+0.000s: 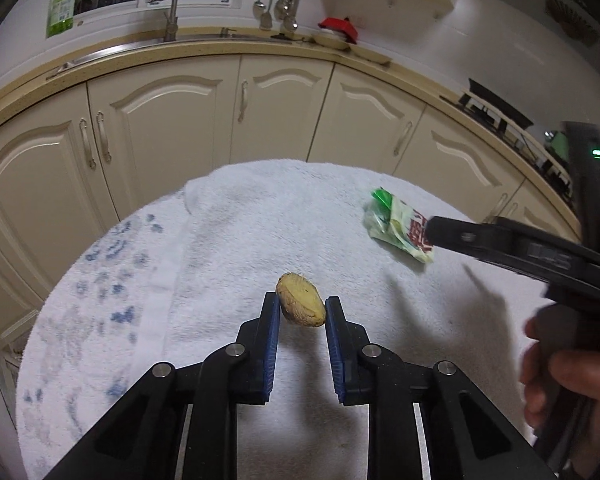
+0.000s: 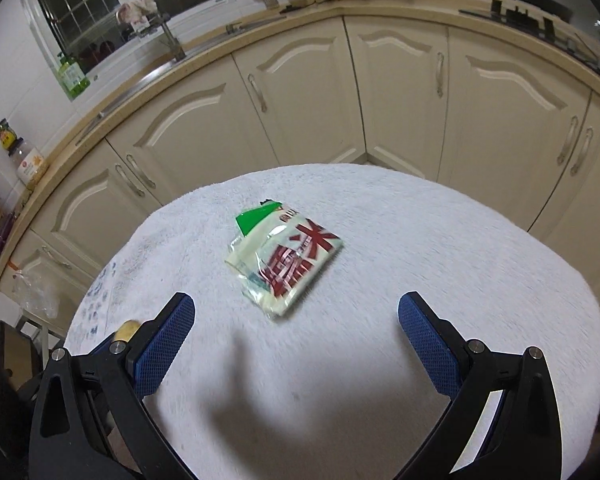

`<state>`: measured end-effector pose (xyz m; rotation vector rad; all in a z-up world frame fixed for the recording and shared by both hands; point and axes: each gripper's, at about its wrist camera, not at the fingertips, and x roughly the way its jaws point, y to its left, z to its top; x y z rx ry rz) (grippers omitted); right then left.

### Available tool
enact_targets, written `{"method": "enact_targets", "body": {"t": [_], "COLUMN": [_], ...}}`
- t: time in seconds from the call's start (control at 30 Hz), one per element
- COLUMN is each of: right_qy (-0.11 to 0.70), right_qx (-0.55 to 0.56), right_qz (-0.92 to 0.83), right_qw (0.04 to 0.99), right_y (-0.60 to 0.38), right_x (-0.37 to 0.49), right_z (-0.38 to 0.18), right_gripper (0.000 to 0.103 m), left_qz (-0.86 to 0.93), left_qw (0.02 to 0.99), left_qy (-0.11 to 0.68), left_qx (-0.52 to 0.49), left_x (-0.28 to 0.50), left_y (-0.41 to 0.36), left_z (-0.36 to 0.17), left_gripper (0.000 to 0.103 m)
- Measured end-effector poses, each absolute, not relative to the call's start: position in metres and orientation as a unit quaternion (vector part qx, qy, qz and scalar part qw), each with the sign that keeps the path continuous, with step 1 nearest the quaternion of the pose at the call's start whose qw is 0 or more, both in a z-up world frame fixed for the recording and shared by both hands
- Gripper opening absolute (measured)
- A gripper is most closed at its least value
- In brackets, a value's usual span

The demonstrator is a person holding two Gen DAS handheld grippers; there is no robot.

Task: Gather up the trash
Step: 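Grasp the small peanut with the left gripper while the right grasps the red-lettered snack bag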

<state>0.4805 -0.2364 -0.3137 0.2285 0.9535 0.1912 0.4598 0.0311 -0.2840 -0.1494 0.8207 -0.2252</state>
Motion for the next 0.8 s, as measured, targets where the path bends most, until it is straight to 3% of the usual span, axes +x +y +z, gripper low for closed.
{"method": "enact_targets", "body": {"t": [0.2, 0.3, 0.5, 0.57, 0.73, 0.8], "right_qy": [0.467, 0.461, 0.455, 0.455, 0.465, 0.459], "right_qx": [0.062, 0.029, 0.053, 0.064, 0.061, 0.067], "right_qz": [0.078, 0.072, 0.092, 0.098, 0.095, 0.087], "right_qw": [0.879, 0.884, 0.884, 0.883, 0.878, 0.881], "right_y": [-0.207, -0.201, -0.215, -0.218, -0.22, -0.22], "right_x": [0.519, 0.515, 0.494, 0.486, 0.474, 0.474], "right_z": [-0.338, -0.34, -0.339, -0.335, -0.33, -0.324], "right_gripper": [0.101, 0.085, 0.066, 0.064, 0.066, 0.091], "left_qz": [-0.099, -0.099, -0.101, -0.103, -0.105, -0.106], "left_qw": [0.912, 0.914, 0.914, 0.914, 0.916, 0.918], "left_qy": [0.389, 0.387, 0.386, 0.385, 0.379, 0.375], "left_qx": [-0.078, -0.076, -0.081, -0.082, -0.082, -0.081], "left_x": [0.414, 0.402, 0.389, 0.382, 0.362, 0.354], "left_y": [0.039, 0.042, 0.046, 0.045, 0.044, 0.045], "left_z": [-0.27, -0.265, -0.263, -0.26, -0.254, -0.251], "left_gripper": [0.018, 0.018, 0.018, 0.018, 0.018, 0.018]}}
